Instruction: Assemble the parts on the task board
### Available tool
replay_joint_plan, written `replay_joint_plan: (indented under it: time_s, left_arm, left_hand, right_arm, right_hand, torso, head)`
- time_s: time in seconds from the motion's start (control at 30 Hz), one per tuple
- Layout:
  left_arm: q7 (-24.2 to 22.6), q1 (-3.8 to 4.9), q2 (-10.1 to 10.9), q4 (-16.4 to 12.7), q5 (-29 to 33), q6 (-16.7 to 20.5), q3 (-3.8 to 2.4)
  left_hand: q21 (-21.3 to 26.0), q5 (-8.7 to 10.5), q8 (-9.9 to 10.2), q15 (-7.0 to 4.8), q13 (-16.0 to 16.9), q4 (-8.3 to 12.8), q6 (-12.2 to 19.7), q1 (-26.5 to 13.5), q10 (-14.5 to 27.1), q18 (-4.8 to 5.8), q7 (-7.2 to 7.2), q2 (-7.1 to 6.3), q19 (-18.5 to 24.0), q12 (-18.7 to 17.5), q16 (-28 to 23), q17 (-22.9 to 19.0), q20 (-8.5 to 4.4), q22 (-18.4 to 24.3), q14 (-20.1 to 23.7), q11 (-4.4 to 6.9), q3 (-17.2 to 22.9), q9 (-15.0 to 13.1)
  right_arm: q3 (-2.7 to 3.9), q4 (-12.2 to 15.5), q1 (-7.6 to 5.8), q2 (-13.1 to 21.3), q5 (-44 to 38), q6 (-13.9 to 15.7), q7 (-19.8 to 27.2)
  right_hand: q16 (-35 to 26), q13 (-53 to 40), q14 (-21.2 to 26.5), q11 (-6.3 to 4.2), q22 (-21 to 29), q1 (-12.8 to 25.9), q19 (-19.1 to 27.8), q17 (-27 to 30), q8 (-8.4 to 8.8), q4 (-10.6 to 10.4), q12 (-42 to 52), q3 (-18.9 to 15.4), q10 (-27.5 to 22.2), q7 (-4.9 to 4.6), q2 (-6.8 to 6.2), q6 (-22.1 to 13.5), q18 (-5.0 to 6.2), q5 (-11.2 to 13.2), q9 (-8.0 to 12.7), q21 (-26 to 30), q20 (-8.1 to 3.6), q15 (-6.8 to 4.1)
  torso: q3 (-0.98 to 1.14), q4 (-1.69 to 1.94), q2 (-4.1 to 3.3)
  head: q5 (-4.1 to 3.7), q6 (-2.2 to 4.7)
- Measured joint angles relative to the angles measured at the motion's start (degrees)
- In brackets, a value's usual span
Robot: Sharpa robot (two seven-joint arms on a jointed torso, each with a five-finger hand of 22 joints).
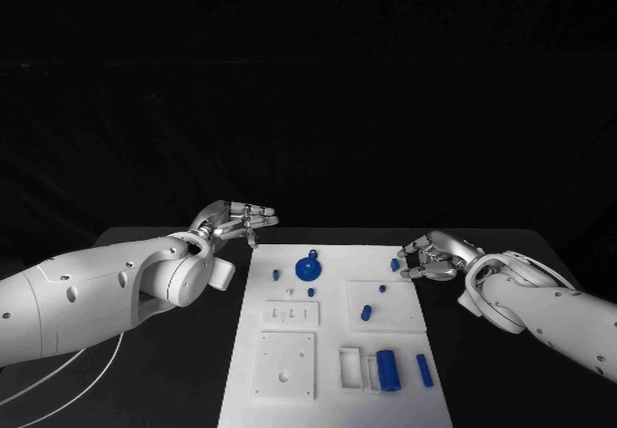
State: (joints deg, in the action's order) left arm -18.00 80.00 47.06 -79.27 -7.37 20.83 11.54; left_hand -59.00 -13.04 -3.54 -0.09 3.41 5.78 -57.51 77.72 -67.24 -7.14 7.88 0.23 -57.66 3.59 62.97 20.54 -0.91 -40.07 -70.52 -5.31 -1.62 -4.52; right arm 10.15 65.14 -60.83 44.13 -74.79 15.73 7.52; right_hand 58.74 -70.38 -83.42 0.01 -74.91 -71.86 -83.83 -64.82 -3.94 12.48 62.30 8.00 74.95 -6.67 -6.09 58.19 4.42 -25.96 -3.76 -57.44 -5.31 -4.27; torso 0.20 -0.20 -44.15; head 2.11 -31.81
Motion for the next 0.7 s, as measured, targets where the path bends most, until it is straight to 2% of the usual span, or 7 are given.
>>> replay_joint_plan:
  time_s: [0.43, 0.67, 0.7]
  left_arm:
    - [0.00, -0.06, 0.03, 0.03, 0.00, -0.06, 0.00]
    - [0.02, -0.06, 0.07, 0.03, 0.00, -0.08, 0.00]
    - [0.02, -0.06, 0.07, 0.03, 0.00, -0.09, 0.00]
  left_hand:
    - [0.00, 0.00, 0.00, 0.00, 0.00, 0.17, 0.00, 0.00, 0.18, 0.06, 0.00, 0.00, 0.00, 0.00, 0.00, -0.01, 0.00, -0.07, 0.00, 0.19, -0.17, -0.01]
    - [0.00, 0.00, 0.00, 0.00, 0.00, 0.24, 0.00, 0.00, 0.19, 0.08, 0.00, 0.00, 0.00, 0.00, 0.00, -0.01, 0.00, -0.15, 0.00, 0.20, -0.24, -0.01]
    - [0.00, 0.00, 0.00, 0.00, 0.00, 0.24, 0.00, 0.00, 0.19, 0.09, 0.00, 0.00, 0.00, 0.00, 0.00, -0.01, 0.00, -0.15, 0.00, 0.20, -0.24, -0.01]
  right_arm:
    - [0.07, -0.75, 0.87, -1.20, 0.06, 0.48, 0.06]
    - [0.08, -1.19, 1.01, -1.64, 0.11, 0.79, 0.06]
    - [0.08, -1.24, 1.02, -1.69, 0.12, 0.84, 0.06]
  right_hand:
    - [0.22, -0.08, 0.00, 0.00, 0.00, 0.00, 0.00, -0.05, 0.00, -0.15, 0.00, -0.15, 0.00, 0.25, 0.45, 0.25, -0.01, 0.71, 0.00, 0.00, 0.00, 0.00]
    - [0.22, -0.31, -0.01, 0.00, 0.00, 0.26, 0.00, -0.15, 0.00, 0.22, 0.29, 2.84, 0.01, 0.21, 0.71, 0.96, -0.02, 2.99, 0.00, -0.24, 0.00, -0.01]
    - [0.22, -0.36, -0.01, 0.00, 0.00, 0.54, 0.00, -0.15, 0.00, 0.25, 0.47, 3.47, 0.01, 0.46, 0.99, 1.33, -0.02, 3.57, 0.00, -0.24, 0.00, -0.01]
  torso:
    - [-0.01, -0.05, -0.04]
    - [0.00, -0.05, -0.01]
    - [0.00, -0.05, 0.00]
  head:
    - [0.39, -0.27]
    - [0.42, -0.36]
    - [0.43, -0.38]
